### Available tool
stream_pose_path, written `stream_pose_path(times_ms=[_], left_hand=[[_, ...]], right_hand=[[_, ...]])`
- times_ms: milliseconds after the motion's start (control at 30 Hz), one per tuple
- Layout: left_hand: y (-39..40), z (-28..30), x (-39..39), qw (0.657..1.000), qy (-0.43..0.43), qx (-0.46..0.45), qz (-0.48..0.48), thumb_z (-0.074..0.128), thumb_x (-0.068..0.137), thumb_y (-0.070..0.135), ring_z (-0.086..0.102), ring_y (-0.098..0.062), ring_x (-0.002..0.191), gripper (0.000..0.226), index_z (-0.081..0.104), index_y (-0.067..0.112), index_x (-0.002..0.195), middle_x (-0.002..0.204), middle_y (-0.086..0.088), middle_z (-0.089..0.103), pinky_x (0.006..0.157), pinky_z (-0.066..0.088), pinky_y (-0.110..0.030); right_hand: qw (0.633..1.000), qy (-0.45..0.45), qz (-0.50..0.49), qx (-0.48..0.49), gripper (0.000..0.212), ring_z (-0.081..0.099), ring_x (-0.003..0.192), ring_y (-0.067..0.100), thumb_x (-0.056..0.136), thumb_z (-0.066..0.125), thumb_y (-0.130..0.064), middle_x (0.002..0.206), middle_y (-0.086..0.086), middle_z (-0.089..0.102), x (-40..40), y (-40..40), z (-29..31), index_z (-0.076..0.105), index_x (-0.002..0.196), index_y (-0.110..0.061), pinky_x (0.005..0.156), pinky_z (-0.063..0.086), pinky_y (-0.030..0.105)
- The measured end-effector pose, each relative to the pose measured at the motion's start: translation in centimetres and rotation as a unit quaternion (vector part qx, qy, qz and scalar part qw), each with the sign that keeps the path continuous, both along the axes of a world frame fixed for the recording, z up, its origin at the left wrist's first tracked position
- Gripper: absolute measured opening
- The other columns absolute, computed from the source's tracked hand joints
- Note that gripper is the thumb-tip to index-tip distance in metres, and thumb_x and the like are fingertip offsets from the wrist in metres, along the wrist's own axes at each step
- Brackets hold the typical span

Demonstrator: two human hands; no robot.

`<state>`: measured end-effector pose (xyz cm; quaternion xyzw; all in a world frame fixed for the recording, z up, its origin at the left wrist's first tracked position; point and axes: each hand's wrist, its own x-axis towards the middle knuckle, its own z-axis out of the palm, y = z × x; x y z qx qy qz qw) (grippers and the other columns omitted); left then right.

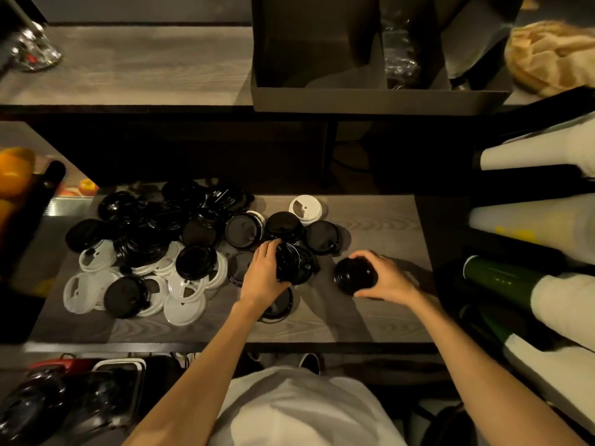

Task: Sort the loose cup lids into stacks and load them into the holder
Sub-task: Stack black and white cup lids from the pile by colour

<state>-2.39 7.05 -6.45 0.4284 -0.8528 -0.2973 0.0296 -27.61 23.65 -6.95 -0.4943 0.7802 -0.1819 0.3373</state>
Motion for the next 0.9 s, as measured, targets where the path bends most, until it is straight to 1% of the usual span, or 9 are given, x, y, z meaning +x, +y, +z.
stream_pose_path(times_ms=[133, 233, 333, 400, 433, 533, 667, 767, 900], left_hand=[[-0.1, -0.1, 0.1, 1.0, 0.004, -0.004, -0.002, 0.088, 0.075, 0.02, 0.033, -0.024, 0.147, 0.101, 0.028, 0.016, 0.156, 0.157, -0.003, 0.036, 0.113, 0.044, -0.045], [-0.2, 0.0, 0.2, 1.0, 0.016, -0.007, 0.001, 0.088, 0.075, 0.019, 0.038, -0.024, 0.144, 0.095, 0.033, 0.015, 0.152, 0.153, -0.001, 0.039, 0.11, 0.047, -0.045], [-0.2, 0.2, 0.5, 0.999, 0.042, -0.013, 0.001, 0.088, 0.074, 0.017, 0.043, -0.026, 0.139, 0.09, 0.038, 0.014, 0.149, 0.149, -0.002, 0.041, 0.105, 0.05, -0.045], [-0.3, 0.4, 0.8, 0.999, 0.049, -0.021, 0.002, 0.088, 0.072, 0.016, 0.045, -0.027, 0.136, 0.09, 0.039, 0.014, 0.147, 0.146, -0.003, 0.041, 0.103, 0.052, -0.045], [-0.4, 0.4, 1.0, 0.999, 0.046, -0.025, 0.004, 0.088, 0.072, 0.015, 0.046, -0.028, 0.134, 0.09, 0.04, 0.014, 0.147, 0.145, -0.004, 0.041, 0.101, 0.053, -0.045], [-0.3, 0.5, 1.6, 0.999, 0.02, -0.029, 0.005, 0.088, 0.072, 0.017, 0.044, -0.029, 0.133, 0.088, 0.04, 0.015, 0.146, 0.144, -0.004, 0.04, 0.101, 0.053, -0.044], [0.0, 0.2, 2.8, 0.999, -0.014, -0.032, -0.014, 0.088, 0.072, 0.019, 0.042, -0.03, 0.134, 0.089, 0.039, 0.015, 0.147, 0.143, -0.006, 0.041, 0.108, 0.045, -0.042], [0.3, -0.2, 3.6, 0.999, -0.023, -0.042, -0.02, 0.089, 0.071, 0.021, 0.043, -0.029, 0.134, 0.09, 0.039, 0.015, 0.147, 0.141, -0.006, 0.043, 0.111, 0.044, -0.043], [0.1, -0.4, 4.4, 0.999, -0.029, -0.041, -0.013, 0.089, 0.072, 0.022, 0.039, -0.028, 0.139, 0.093, 0.037, 0.016, 0.149, 0.145, -0.005, 0.042, 0.114, 0.042, -0.044]], right_hand=[[0.995, 0.061, 0.069, 0.026, 0.087, 0.038, 0.141, 0.019, 0.067, 0.095, -0.025, 0.151, -0.008, 0.045, 0.2, 0.8, -1.2, 0.052, 0.142, -0.032, 0.117, 0.035, 0.041], [0.996, 0.065, 0.055, 0.042, 0.091, 0.032, 0.143, 0.022, 0.067, 0.095, -0.029, 0.156, -0.005, 0.036, 0.2, 0.5, -1.0, 0.05, 0.146, -0.036, 0.118, 0.035, 0.046], [0.999, 0.043, 0.011, -0.01, 0.076, 0.041, 0.14, 0.023, 0.078, 0.089, -0.034, 0.149, -0.003, 0.043, 0.8, -0.4, -0.2, 0.052, 0.144, -0.03, 0.112, 0.04, 0.039], [0.997, 0.038, -0.04, -0.06, 0.058, 0.05, 0.133, 0.022, 0.087, 0.082, -0.027, 0.142, -0.001, 0.052, 1.6, -1.6, 0.2, 0.056, 0.138, -0.023, 0.104, 0.042, 0.031], [0.995, 0.036, -0.062, -0.071, 0.054, 0.053, 0.13, 0.022, 0.088, 0.081, -0.023, 0.14, 0.0, 0.054, 1.9, -2.4, 0.4, 0.056, 0.137, -0.021, 0.101, 0.042, 0.029], [0.995, 0.032, -0.076, -0.064, 0.07, 0.05, 0.133, 0.024, 0.082, 0.085, -0.016, 0.146, 0.003, 0.049, 2.6, -5.4, 0.6, 0.049, 0.142, -0.02, 0.105, 0.043, 0.035], [0.999, 0.015, -0.031, -0.031, 0.098, 0.04, 0.143, 0.03, 0.072, 0.092, -0.006, 0.159, 0.006, 0.035, 2.7, -10.0, 0.2, 0.039, 0.154, -0.014, 0.117, 0.038, 0.039], [0.998, 0.061, 0.008, -0.004, 0.096, 0.044, 0.137, 0.036, 0.069, 0.093, -0.009, 0.156, 0.005, 0.039, 2.6, -11.8, -0.8, 0.043, 0.151, -0.016, 0.111, 0.042, 0.047], [0.996, 0.081, -0.01, -0.045, 0.089, 0.05, 0.13, 0.035, 0.068, 0.095, -0.019, 0.148, 0.003, 0.047, 1.3, -11.7, -0.2, 0.05, 0.145, -0.021, 0.108, 0.045, 0.047]])
